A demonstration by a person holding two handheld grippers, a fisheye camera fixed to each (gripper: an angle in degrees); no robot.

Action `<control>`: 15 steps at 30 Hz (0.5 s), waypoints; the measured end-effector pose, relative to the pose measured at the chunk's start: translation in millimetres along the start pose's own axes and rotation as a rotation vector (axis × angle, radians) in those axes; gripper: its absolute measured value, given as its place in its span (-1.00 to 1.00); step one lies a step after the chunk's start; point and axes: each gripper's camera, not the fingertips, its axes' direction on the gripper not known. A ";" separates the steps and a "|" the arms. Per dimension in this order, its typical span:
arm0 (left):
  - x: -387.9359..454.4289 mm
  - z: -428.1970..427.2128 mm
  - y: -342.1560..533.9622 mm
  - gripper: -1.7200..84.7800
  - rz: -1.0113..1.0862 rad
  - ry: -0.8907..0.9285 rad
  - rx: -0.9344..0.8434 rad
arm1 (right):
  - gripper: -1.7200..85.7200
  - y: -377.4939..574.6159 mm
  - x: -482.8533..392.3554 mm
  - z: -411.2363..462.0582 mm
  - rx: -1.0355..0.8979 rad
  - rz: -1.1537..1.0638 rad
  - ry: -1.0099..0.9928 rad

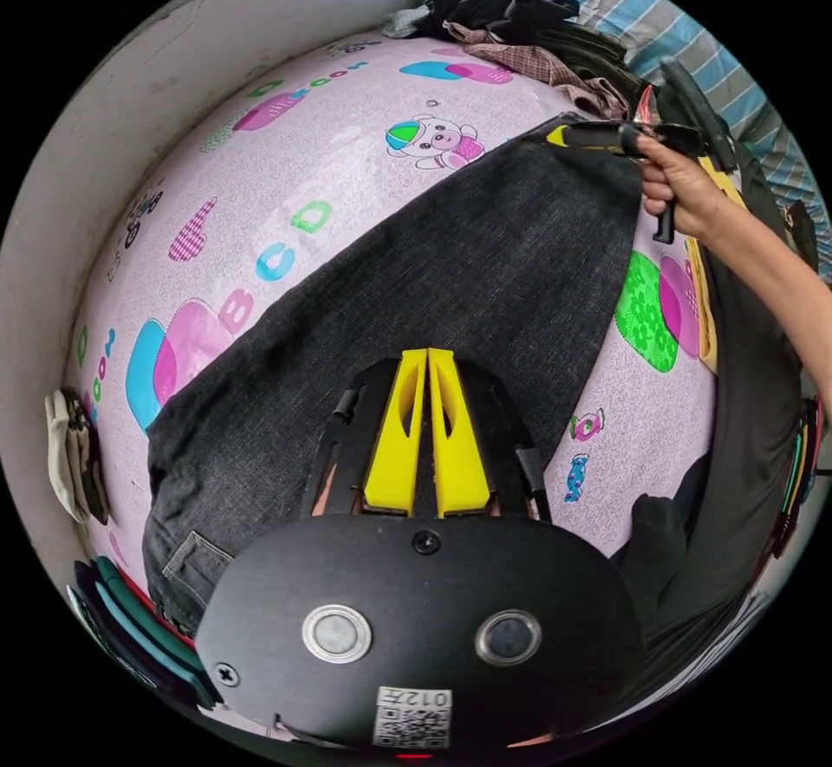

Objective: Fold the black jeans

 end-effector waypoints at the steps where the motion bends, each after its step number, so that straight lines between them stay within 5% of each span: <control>1: -2.1 4.1 -0.7 -0.95 0.002 0.001 -0.005 | -0.98 6.2 7.5 -13.0 0.004 0.017 -0.007; 12: -13.9 41.0 -2.9 -0.95 -0.004 -0.037 0.000 | -0.98 14.2 101.8 -87.1 0.013 0.224 0.213; 15: -19.0 51.5 -4.8 -0.95 0.000 -0.036 -0.001 | -0.98 16.8 117.1 -112.7 0.058 0.305 0.047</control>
